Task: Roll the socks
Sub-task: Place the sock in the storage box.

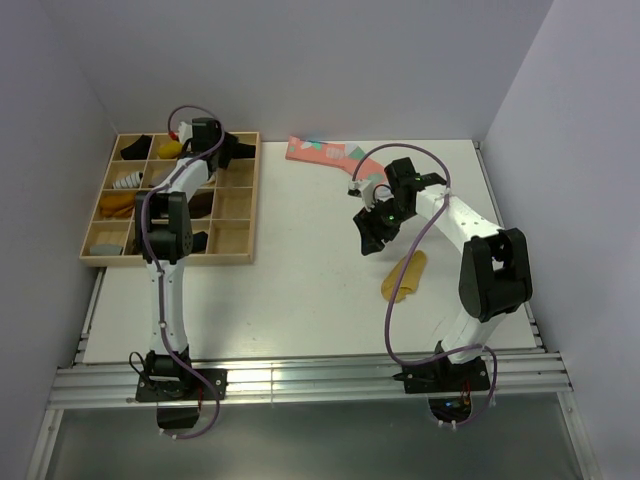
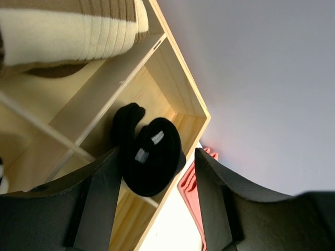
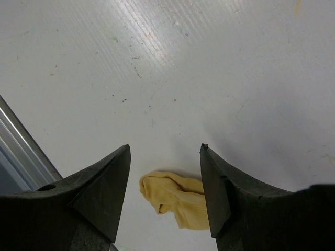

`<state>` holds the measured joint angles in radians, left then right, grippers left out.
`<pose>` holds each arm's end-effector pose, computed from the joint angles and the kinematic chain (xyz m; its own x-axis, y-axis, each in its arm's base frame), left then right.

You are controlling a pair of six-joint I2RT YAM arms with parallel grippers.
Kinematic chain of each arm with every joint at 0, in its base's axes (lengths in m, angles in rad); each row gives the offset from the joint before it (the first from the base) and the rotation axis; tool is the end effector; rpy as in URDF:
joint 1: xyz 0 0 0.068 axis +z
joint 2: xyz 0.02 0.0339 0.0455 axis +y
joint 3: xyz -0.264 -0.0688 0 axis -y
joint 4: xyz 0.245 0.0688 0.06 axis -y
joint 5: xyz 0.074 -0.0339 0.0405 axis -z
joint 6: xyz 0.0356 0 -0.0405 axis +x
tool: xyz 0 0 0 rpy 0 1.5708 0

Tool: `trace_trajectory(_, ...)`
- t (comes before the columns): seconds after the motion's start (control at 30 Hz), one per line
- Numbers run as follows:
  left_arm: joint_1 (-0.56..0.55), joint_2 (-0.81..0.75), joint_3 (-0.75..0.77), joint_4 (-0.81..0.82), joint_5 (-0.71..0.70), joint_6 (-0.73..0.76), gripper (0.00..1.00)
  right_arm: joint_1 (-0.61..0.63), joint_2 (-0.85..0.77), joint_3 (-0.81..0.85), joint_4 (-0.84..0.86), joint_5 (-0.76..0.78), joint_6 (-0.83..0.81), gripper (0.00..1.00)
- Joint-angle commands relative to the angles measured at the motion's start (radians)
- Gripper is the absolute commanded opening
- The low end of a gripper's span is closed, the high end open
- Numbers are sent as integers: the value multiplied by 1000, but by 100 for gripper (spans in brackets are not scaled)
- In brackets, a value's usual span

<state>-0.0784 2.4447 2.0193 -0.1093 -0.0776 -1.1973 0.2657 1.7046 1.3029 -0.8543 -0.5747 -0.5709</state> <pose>0.5631 -0.0415 0.1807 -0.1962 -0.9157 -0.3507 -0.4688 0.4017 -0.7867 0.3195 0.1070 0.2358 -0.5651 -0.6239 -0.5398 -0.8179 0.5094 0.2676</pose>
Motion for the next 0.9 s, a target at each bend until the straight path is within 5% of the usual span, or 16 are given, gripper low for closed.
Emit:
trace_trajectory(0.0,-4,-85,-39,-24,-7,22,62,-6,7,38,-9,-25,-11,63)
trace_trajectory(0.5,0,-38,50,-61,33,22,37,-6,-22,15,11,-20,3,63)
trace_trajectory(0.87,12,51,156,-154,2,13,30,-8,-13,12,-3,-17,-10,63)
